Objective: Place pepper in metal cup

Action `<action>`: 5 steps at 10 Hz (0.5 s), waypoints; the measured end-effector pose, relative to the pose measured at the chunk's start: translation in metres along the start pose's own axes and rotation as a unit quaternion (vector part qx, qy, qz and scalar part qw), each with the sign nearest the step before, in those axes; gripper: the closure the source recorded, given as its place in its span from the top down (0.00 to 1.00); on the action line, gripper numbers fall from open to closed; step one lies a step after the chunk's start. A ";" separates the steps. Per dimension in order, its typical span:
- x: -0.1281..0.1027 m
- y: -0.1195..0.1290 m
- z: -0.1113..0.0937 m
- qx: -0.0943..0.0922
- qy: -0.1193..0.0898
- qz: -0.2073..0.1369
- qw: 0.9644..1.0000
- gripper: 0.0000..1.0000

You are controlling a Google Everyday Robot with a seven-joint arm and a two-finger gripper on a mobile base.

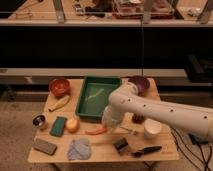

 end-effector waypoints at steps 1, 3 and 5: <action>-0.007 -0.006 -0.029 0.010 0.015 -0.008 1.000 0.12; -0.021 -0.019 -0.072 0.019 0.050 -0.023 0.998 0.12; -0.050 -0.046 -0.119 0.026 0.094 -0.048 0.994 0.12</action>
